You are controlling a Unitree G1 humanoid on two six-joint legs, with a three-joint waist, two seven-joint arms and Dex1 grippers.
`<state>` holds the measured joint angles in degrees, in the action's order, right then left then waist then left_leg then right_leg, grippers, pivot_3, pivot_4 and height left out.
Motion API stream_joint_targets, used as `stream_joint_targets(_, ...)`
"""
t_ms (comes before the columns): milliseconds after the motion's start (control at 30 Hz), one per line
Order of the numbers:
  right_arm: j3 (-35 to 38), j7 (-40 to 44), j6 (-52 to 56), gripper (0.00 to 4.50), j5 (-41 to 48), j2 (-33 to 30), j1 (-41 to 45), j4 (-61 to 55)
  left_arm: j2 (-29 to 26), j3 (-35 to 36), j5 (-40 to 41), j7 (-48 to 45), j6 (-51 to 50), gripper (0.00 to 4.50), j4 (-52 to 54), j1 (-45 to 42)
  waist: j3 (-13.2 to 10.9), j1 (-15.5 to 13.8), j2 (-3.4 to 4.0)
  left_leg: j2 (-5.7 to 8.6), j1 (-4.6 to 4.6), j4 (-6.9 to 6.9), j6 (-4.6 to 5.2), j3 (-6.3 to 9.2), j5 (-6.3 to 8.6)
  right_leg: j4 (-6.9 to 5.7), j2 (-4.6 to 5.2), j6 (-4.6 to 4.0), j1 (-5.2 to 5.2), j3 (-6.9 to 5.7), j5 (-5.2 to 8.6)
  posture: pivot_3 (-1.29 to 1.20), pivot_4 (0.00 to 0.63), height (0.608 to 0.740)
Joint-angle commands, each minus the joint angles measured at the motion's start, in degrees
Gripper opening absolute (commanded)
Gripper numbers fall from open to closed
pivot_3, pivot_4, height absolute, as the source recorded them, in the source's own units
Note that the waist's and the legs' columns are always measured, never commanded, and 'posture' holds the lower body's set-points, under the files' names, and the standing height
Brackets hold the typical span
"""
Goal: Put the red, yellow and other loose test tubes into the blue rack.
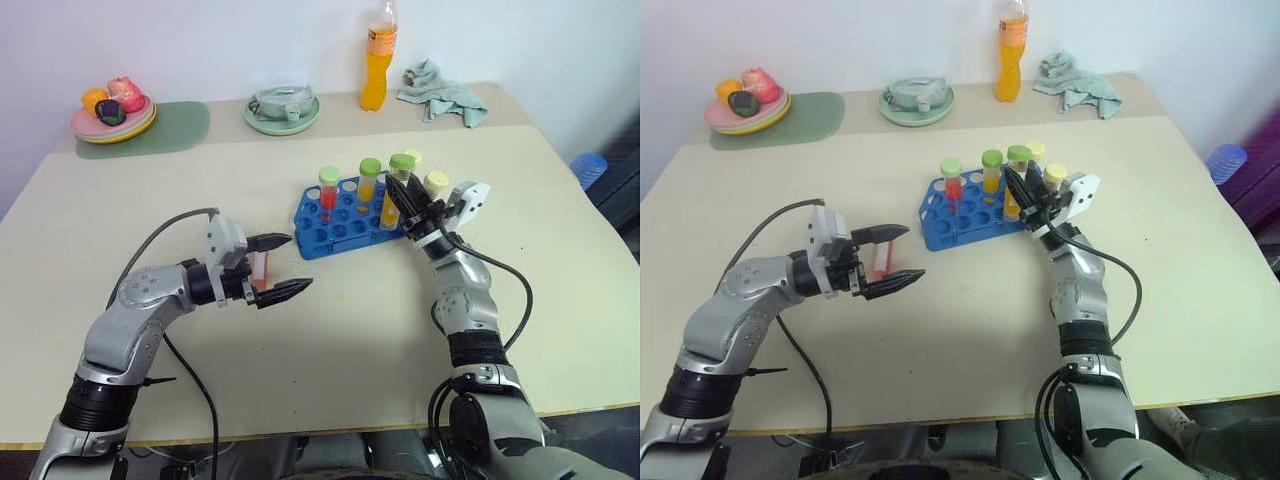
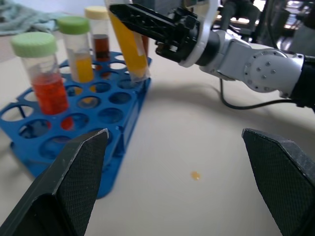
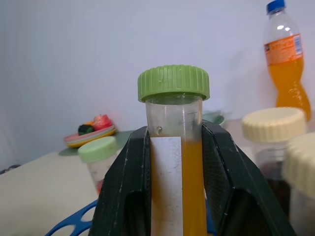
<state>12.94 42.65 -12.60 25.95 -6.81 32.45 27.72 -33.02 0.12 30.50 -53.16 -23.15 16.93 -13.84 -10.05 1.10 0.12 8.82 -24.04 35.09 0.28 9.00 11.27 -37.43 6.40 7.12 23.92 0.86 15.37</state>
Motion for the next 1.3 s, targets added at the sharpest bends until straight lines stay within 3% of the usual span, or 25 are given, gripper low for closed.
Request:
stream_joint_targets(33,0.47,0.79,-2.89,0.79,0.09,0.46,2.70,3.52,0.55,1.71,0.33,1.33,1.19,4.50,1.73,0.45,0.00,0.00,0.00,-0.01,0.01,0.00,0.00,0.00,0.00,0.00,-0.01,0.00,-0.01,0.00,0.00,0.00,0.150,0.740)
stream_joint_targets(333,-0.06,3.53,-5.84,0.79,-0.15,0.92,5.39,10.08,3.22,0.70,-1.35,3.86,2.73,4.50,2.15,1.95,0.00,-0.07,0.00,-0.02,0.39,-0.05,0.00,-0.02,0.02,0.03,-0.12,-0.02,-0.38,0.04,0.00,0.00,0.150,0.740)
stream_joint_targets(733,-1.53,5.66,-5.61,0.79,-0.59,2.03,4.39,9.33,2.66,1.25,-0.98,4.39,2.33,4.50,3.51,2.65,0.00,-0.02,0.01,-0.12,0.53,-0.14,-0.01,-0.09,0.03,0.06,-0.23,-0.04,-0.45,0.13,0.01,0.00,0.150,0.740)
stream_joint_targets(1300,-1.09,-0.55,-16.39,0.79,-6.15,1.50,6.25,17.03,2.32,1.52,-1.34,3.19,3.97,4.50,2.58,3.94,0.00,-0.18,0.01,-0.20,0.60,-0.17,-0.02,-0.17,0.04,0.11,-0.33,-0.08,-0.47,0.20,-0.02,0.00,0.150,0.740)
